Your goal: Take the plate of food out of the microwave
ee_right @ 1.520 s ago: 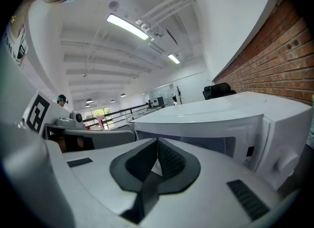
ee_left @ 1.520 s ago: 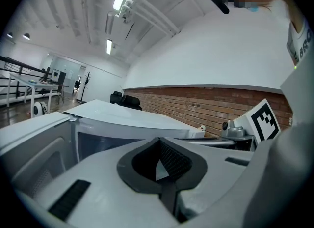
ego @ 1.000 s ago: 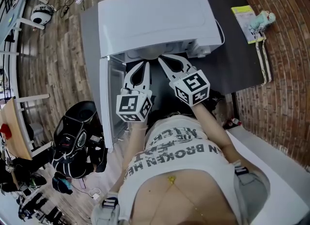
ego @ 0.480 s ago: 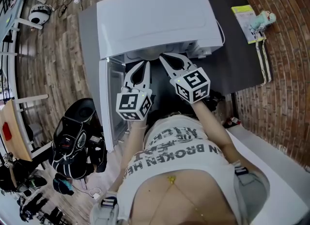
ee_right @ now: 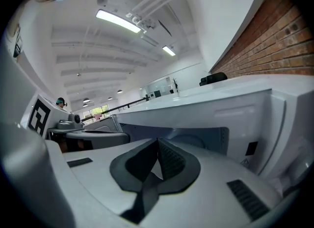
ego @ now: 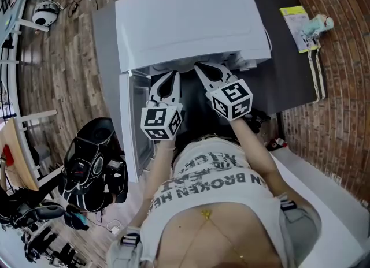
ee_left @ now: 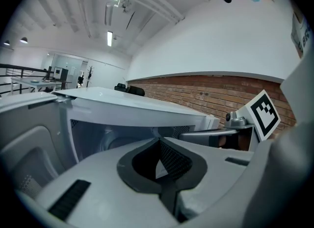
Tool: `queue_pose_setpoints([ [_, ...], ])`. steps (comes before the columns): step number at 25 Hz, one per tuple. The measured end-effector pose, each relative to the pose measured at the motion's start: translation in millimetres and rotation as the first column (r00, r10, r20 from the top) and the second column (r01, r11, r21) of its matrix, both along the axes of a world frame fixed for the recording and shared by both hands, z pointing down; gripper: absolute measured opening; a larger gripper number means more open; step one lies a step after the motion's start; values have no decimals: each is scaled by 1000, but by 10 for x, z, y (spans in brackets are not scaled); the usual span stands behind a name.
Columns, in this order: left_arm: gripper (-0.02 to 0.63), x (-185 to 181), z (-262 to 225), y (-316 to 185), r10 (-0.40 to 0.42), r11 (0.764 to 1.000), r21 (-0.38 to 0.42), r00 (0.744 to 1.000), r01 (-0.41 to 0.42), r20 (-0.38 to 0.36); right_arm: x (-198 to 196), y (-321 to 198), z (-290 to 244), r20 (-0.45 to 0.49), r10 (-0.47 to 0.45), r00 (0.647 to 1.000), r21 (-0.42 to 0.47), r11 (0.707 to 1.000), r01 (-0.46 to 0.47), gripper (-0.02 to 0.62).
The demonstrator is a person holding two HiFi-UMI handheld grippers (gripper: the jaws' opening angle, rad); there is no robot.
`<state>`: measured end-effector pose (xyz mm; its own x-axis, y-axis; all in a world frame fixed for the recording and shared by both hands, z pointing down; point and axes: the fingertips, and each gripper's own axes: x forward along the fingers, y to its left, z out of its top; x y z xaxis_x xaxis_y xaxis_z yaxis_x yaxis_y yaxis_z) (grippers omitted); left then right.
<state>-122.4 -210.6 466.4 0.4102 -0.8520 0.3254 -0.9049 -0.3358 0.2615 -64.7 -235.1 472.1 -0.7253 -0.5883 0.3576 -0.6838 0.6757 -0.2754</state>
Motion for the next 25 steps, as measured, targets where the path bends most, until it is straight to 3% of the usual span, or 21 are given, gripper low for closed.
queue_pose_setpoints([
  [25,8,-309,844,-310,-84,978,-195,996,75,-39,57,-288,835,-92,43,995,-174,983,-58,9],
])
